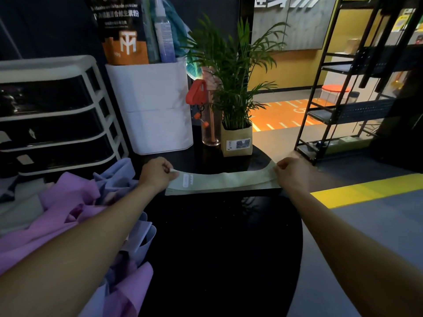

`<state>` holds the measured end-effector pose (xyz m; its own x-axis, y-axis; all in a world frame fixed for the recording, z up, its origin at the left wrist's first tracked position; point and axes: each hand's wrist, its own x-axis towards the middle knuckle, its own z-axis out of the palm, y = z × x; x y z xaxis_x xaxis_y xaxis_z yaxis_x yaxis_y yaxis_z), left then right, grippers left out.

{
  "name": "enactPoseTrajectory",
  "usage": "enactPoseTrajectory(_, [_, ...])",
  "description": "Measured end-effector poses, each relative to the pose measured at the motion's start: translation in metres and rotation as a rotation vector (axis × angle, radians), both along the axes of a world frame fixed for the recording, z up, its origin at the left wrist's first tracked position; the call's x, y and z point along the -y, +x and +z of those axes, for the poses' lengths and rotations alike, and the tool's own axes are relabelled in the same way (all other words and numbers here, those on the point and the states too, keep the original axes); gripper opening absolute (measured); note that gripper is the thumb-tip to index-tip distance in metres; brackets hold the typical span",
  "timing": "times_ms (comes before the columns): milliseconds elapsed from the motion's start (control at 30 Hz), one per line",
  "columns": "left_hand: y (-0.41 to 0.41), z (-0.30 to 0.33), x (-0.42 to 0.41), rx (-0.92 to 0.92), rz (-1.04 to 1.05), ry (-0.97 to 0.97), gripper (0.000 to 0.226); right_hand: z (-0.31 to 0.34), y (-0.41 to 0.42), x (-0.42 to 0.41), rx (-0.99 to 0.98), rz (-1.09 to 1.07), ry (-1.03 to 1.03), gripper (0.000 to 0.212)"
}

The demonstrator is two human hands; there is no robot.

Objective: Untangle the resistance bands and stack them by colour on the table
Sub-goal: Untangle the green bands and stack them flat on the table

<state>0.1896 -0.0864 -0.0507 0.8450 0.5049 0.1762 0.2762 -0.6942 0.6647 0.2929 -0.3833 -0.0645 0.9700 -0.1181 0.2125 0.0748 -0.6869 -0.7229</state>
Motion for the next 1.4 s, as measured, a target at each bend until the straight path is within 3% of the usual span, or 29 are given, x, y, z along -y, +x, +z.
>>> enactPoseTrajectory(267, [0.001,-0.009,-0.005,0.035,-0.055,-0.023,0.018,-0.005,0.0,0.0,0.023,-0.011,-0.076,0.015])
enactPoseTrajectory(400, [0.003,-0.008,-0.016,-0.007,-0.153,0.065,0.026,-0.001,-0.004,-0.004,0.059,0.006,-0.381,0.027])
enactPoseTrajectory(533, [0.0,0.001,-0.017,-0.14,-0.331,0.063,0.055,0.02,-0.023,-0.029,0.192,0.37,-0.513,0.046])
enactPoseTrajectory(633, [-0.003,0.003,-0.019,-0.281,-0.403,0.097,0.075,0.024,-0.027,-0.056,-0.01,0.705,-0.566,0.07])
enactPoseTrajectory(733, [-0.003,0.0,-0.02,-0.343,-0.425,0.093,0.078,0.022,-0.021,-0.072,-0.177,0.807,-0.627,0.087])
enactPoseTrajectory(1067, [0.003,-0.008,-0.022,-0.297,-0.402,0.101,0.059,0.017,-0.014,-0.074,-0.188,0.791,-0.545,0.066])
enactPoseTrajectory(1300, [-0.004,0.0,-0.017,-0.325,-0.399,0.132,0.08,0.019,-0.022,-0.078,-0.198,0.781,-0.619,0.086])
enactPoseTrajectory(1400, [-0.01,0.017,-0.011,-0.262,-0.405,0.198,0.07,0.027,-0.03,-0.084,-0.146,0.788,-0.607,0.079])
